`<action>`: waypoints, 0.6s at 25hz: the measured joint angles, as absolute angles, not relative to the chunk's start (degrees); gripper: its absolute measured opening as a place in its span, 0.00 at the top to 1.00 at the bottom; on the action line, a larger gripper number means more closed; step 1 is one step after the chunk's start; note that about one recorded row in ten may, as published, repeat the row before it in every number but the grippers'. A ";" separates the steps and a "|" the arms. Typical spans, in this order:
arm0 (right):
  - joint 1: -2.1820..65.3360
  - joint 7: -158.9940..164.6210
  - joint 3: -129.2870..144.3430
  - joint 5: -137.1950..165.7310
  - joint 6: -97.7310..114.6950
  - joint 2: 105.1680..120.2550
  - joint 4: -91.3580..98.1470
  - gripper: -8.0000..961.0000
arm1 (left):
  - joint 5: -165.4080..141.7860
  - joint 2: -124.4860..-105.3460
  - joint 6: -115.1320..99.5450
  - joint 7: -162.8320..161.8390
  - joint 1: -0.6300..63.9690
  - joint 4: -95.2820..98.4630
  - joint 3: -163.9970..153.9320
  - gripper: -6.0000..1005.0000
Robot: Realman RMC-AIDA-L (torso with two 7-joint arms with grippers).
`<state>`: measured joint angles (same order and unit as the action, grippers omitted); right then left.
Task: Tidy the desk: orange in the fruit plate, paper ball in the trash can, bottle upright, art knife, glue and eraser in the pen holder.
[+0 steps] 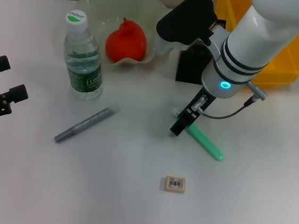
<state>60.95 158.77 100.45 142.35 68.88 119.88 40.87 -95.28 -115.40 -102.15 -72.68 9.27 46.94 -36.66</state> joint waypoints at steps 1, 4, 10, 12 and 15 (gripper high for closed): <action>60.99 158.79 100.46 142.33 68.88 119.88 40.77 0.15 | -95.27 -115.51 -101.47 -72.68 9.26 46.93 -36.96 0.20; 60.89 158.80 100.48 142.31 68.88 119.88 40.72 0.15 | -95.28 -115.51 -101.37 -72.68 9.24 46.93 -36.95 0.20; 60.66 158.54 100.58 142.29 69.00 119.88 40.69 0.25 | -95.27 -115.49 -101.37 -72.68 9.23 46.93 -36.67 0.20; 60.57 158.38 100.60 142.29 69.01 119.88 40.69 0.31 | -95.27 -115.49 -101.37 -72.68 9.23 46.93 -36.65 0.20; 60.55 158.22 100.62 142.29 69.14 119.88 40.54 0.44 | -95.27 -115.49 -101.34 -72.68 9.25 46.93 -36.65 0.20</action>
